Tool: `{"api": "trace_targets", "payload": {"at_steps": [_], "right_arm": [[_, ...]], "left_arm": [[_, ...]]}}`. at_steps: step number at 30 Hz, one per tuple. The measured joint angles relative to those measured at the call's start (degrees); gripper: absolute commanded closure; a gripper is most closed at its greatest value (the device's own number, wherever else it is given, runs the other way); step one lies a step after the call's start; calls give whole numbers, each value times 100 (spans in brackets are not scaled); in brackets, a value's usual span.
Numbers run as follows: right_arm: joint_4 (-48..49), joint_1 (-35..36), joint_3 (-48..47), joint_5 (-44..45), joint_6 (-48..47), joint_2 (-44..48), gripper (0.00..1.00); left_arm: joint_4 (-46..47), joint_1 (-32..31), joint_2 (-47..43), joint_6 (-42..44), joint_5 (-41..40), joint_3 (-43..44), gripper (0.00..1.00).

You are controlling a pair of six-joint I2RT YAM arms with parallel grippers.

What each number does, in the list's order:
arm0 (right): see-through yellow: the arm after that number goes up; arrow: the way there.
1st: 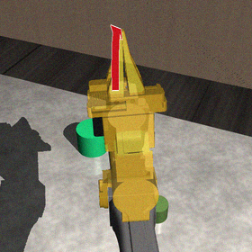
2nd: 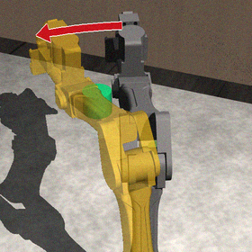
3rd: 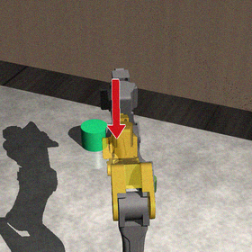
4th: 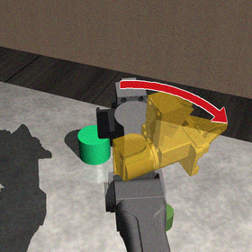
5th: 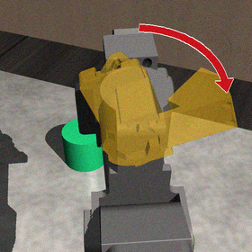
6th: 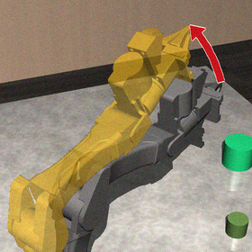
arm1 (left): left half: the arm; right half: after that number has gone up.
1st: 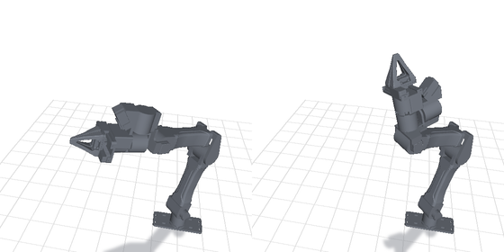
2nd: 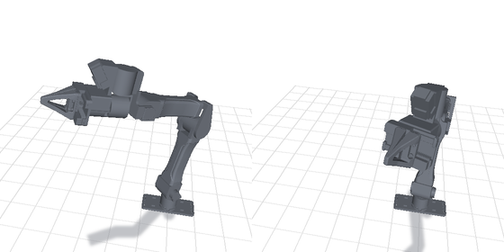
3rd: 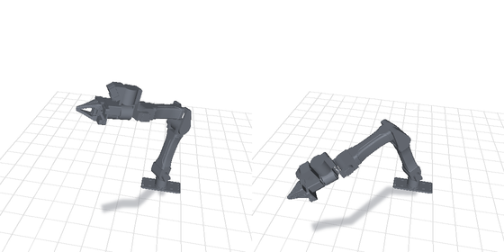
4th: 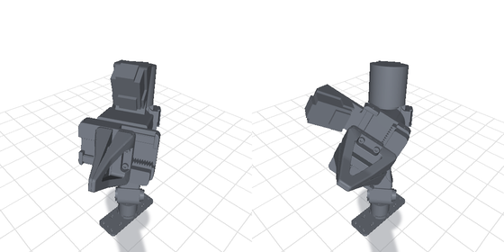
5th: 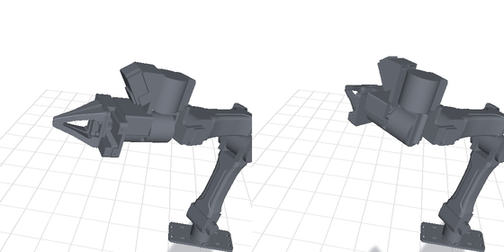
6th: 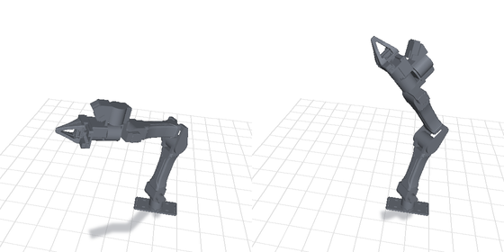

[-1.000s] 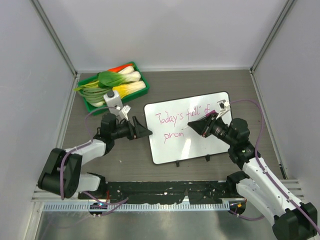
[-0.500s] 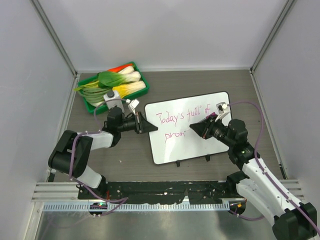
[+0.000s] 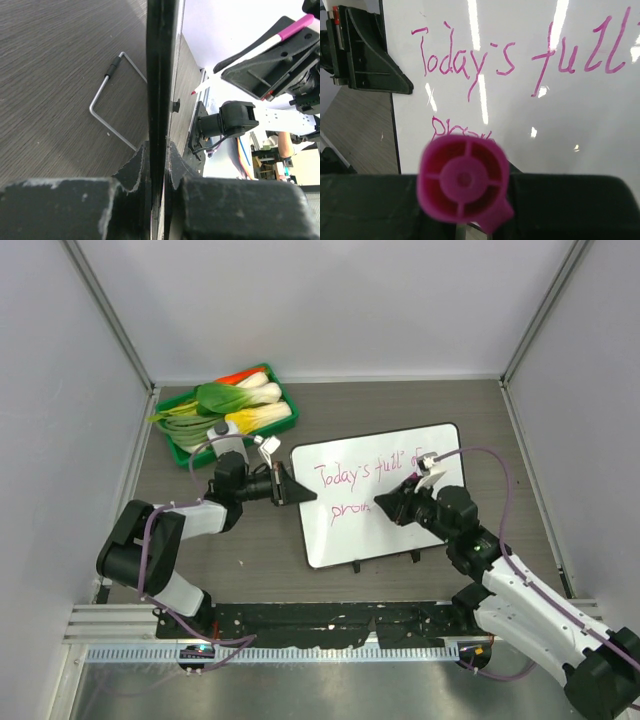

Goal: Write a sentence on the whiteboard

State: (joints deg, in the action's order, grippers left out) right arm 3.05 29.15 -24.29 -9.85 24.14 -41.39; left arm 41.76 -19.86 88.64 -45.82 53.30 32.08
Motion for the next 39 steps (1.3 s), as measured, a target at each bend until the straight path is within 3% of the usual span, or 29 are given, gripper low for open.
{"api": "trace_targets", "payload": {"at_steps": [6,15,39], "right_arm": [[-9,861,0,1182,-170,-245,99],[59,968,0,2175,-190,-238,99],[278,968,-2,2240,-203,-514,99]], "left_arm": [[-297,37,-90,144,-81,22,100],[-468,37,-127,234,-111,55,100],[-721,48,-127,409,-162,81,100]]}}
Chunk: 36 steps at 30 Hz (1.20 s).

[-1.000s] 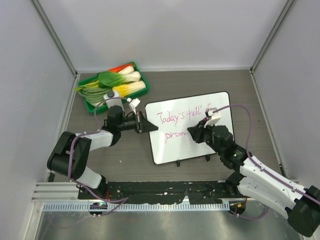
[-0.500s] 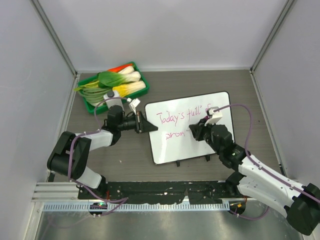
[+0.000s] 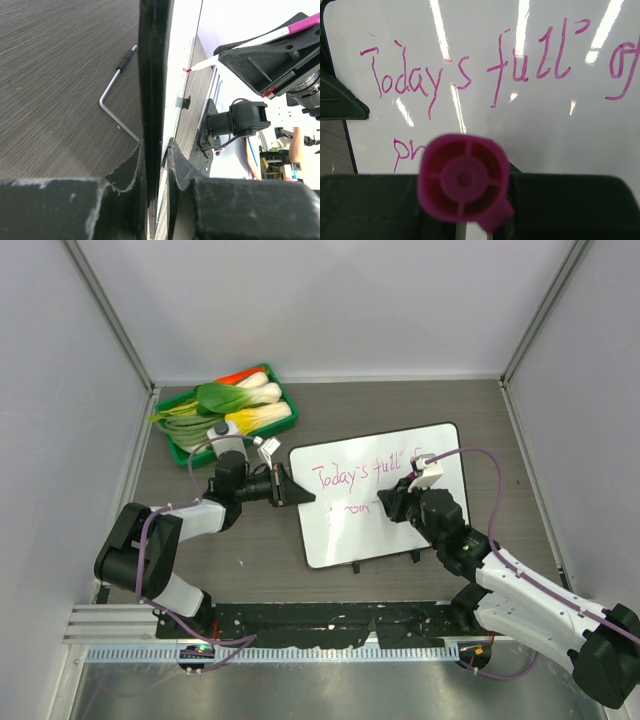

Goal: Write a sentence on the whiteboard

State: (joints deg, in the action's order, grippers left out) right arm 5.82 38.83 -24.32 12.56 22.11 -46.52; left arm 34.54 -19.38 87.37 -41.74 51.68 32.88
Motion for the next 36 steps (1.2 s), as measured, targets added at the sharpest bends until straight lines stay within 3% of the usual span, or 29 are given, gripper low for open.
{"api": "trace_targets", "payload": {"at_steps": [26,36], "right_arm": [[-507,7,-7,-188,-11,203,99],[-422,7,-546,-227,-20,111,99]], "left_arm": [[-90,0,0,44,-9,15,100],[-107,0,2,46,-7,31,100]]}}
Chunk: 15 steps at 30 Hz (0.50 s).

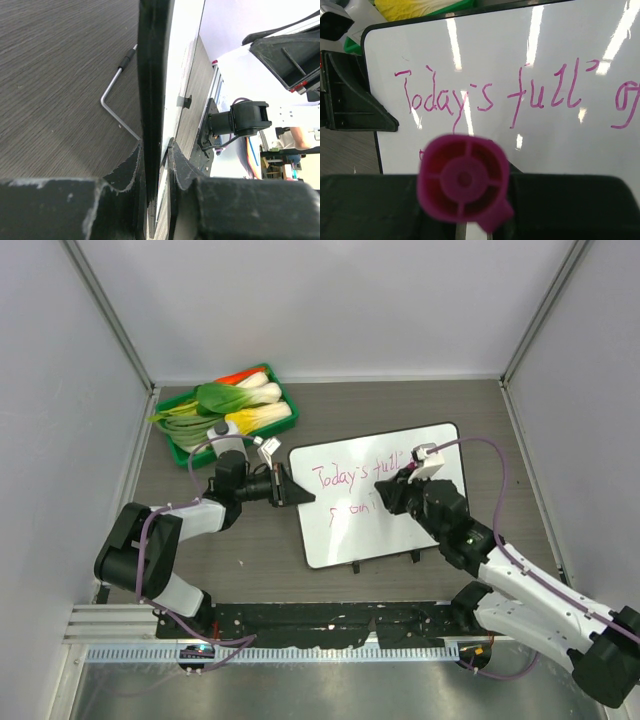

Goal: Write a sentence on the whiteboard

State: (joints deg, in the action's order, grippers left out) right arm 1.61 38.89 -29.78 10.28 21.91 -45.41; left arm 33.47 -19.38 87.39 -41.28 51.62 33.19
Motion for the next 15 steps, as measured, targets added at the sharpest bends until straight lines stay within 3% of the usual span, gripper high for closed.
{"api": "trace_targets", "payload": {"at_steps": [6,15], "right_arm": [[79,0,-133,129,-66,-509,99],[96,0,-66,295,-66,-531,98]], "left_arm": [[-11,0,0,2,0,2,100],[-22,0,9,22,2,15,100]]}}
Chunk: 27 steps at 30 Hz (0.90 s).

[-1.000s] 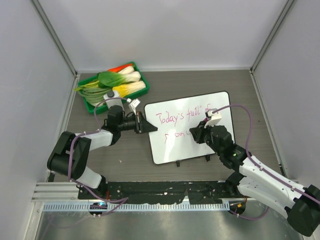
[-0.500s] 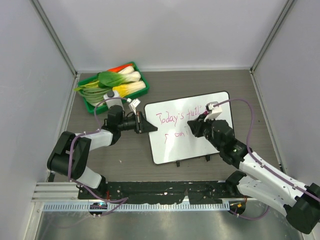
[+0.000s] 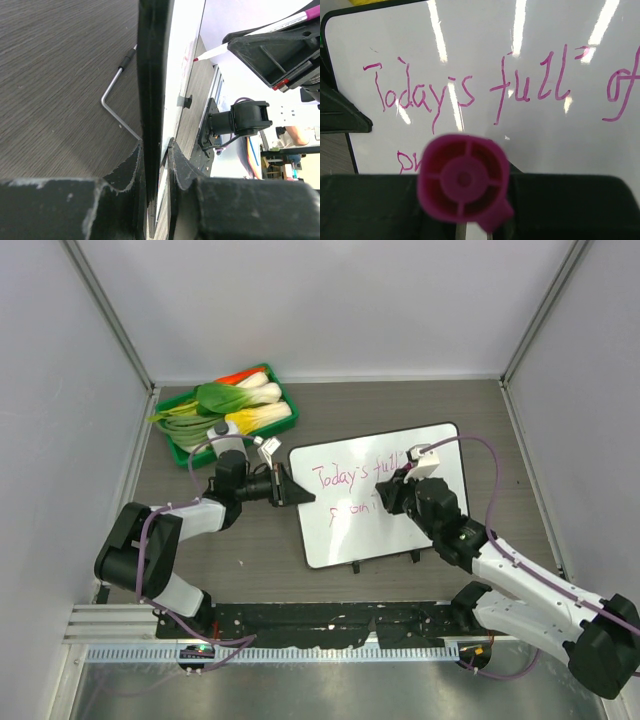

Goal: Write a sentence on the whiteboard

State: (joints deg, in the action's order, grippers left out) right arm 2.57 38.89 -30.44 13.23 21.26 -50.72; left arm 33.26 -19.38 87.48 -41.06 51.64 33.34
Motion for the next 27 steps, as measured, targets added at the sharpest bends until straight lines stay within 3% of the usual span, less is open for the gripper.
{"api": "trace_targets", "payload": {"at_steps": [12,27], "right_arm": [[13,0,114,144,7,26,99],[-243,-2,195,190,323,1005,99]], "left_arm": [[-59,0,0,24,2,17,100],[-76,0,0,59,22,22,100]]}}
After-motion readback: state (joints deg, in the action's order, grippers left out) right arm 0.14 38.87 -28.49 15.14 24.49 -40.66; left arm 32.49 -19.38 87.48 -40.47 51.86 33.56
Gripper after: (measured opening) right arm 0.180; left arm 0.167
